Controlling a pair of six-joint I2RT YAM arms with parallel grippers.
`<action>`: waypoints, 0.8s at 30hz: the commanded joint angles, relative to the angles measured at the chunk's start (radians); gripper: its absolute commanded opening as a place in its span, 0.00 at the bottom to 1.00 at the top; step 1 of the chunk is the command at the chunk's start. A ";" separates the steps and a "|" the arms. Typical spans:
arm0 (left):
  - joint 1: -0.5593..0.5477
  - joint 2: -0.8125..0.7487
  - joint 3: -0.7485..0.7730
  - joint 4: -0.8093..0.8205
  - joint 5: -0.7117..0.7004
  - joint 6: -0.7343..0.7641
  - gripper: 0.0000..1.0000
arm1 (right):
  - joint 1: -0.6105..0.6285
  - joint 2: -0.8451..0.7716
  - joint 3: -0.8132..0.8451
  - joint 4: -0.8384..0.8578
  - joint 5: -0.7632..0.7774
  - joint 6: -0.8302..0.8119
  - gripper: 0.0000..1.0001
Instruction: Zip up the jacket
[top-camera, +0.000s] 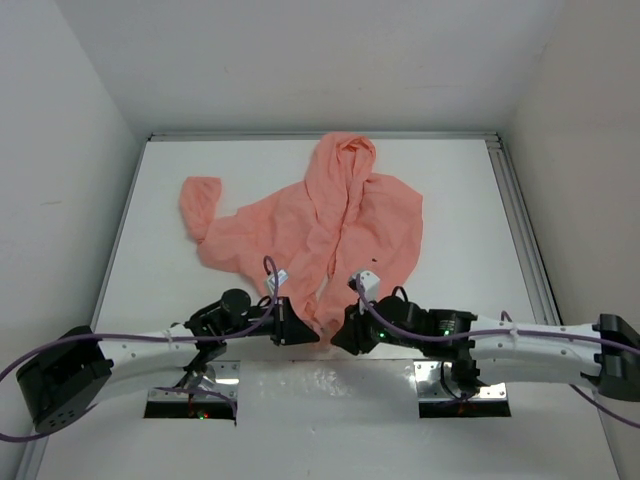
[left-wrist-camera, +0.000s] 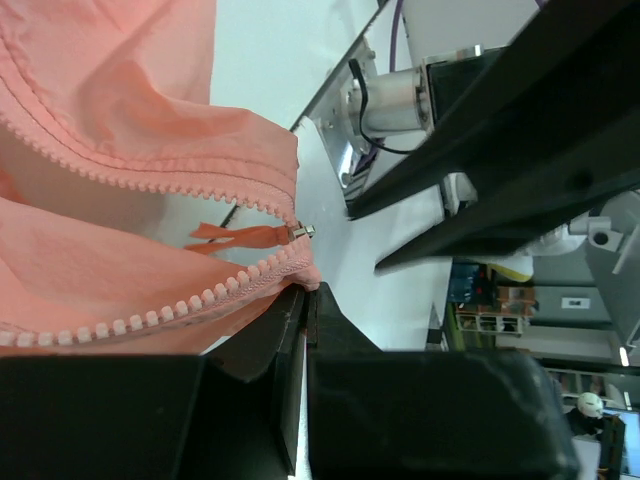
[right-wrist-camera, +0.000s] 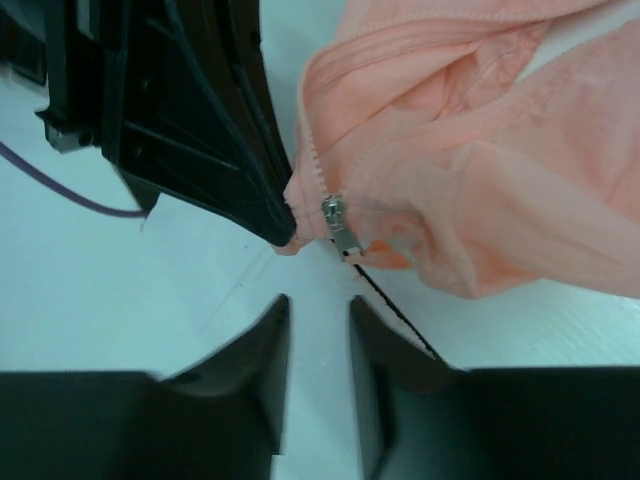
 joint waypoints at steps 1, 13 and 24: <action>0.014 0.004 -0.012 0.113 0.039 -0.040 0.00 | 0.029 0.028 -0.009 0.147 0.014 -0.007 0.33; 0.023 -0.017 -0.020 0.125 0.042 -0.059 0.00 | 0.061 0.162 -0.073 0.294 0.107 -0.070 0.47; 0.023 -0.031 -0.023 0.107 0.042 -0.061 0.00 | 0.089 0.228 -0.116 0.452 0.184 -0.096 0.47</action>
